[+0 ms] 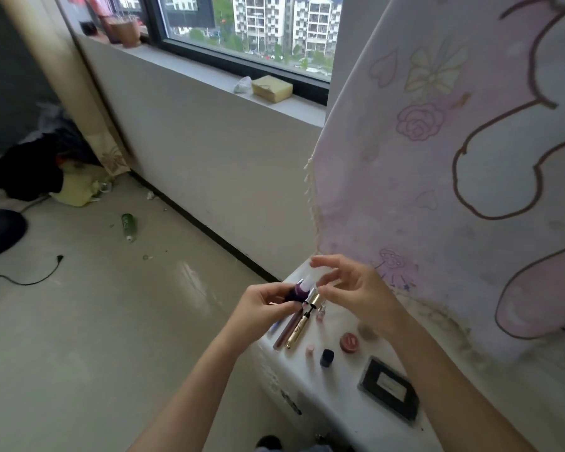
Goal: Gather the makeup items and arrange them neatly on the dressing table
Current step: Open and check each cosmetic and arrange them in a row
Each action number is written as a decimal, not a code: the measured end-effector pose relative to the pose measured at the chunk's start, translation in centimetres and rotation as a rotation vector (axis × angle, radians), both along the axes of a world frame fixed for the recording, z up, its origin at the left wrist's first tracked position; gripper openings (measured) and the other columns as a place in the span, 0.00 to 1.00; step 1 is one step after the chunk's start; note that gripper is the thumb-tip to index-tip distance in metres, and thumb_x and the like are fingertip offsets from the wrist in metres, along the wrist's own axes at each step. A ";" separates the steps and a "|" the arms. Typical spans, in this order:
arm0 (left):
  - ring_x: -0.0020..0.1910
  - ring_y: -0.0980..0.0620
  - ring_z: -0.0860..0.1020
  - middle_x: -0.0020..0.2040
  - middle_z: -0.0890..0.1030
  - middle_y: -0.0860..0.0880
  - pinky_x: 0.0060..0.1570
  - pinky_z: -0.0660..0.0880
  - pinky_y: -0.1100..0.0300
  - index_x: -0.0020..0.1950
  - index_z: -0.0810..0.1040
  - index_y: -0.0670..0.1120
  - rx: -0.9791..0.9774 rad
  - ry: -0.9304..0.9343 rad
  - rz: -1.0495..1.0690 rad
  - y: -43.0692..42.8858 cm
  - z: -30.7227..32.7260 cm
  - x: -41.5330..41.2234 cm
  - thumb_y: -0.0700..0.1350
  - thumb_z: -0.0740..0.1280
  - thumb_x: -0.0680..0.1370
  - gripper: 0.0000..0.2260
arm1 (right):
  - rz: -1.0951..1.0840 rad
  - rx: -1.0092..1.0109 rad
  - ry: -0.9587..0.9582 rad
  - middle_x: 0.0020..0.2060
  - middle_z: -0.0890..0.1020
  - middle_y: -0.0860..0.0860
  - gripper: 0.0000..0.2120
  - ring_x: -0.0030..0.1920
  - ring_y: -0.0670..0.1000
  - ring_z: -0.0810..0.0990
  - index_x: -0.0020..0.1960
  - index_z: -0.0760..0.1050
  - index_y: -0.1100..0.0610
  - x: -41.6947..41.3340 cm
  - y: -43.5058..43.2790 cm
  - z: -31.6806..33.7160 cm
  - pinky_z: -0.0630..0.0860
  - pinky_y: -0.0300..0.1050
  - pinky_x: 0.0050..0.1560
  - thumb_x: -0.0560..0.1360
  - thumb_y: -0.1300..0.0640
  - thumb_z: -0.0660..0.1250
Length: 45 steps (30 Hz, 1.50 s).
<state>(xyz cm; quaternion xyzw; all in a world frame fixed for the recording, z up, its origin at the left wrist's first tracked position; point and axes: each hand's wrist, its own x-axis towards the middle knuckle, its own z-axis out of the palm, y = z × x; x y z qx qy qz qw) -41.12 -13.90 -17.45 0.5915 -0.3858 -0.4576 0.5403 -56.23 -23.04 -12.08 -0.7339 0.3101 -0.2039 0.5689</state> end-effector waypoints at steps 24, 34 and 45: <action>0.41 0.56 0.81 0.39 0.85 0.51 0.45 0.77 0.67 0.46 0.82 0.45 -0.055 0.049 -0.013 1.4 0.9 -1.4 0.28 0.68 0.70 0.13 | -0.078 0.063 -0.098 0.36 0.81 0.44 0.09 0.39 0.44 0.77 0.42 0.80 0.49 0.1 2.3 -1.2 0.75 0.41 0.47 0.70 0.63 0.70; 0.43 0.44 0.73 0.43 0.82 0.37 0.46 0.67 0.48 0.46 0.84 0.50 -0.050 0.146 0.001 1.9 0.1 -1.9 0.45 0.73 0.64 0.12 | -0.012 0.150 -0.106 0.35 0.79 0.50 0.10 0.37 0.42 0.78 0.49 0.79 0.49 -0.1 2.4 -1.8 0.75 0.34 0.44 0.72 0.61 0.69; 0.32 0.62 0.77 0.32 0.82 0.55 0.33 0.71 0.73 0.49 0.80 0.41 -0.038 0.151 -0.046 1.4 -0.5 -2.5 0.28 0.66 0.71 0.12 | -0.017 0.198 -0.089 0.36 0.78 0.50 0.10 0.36 0.38 0.78 0.52 0.77 0.56 -1.0 2.5 -1.8 0.74 0.29 0.41 0.72 0.66 0.67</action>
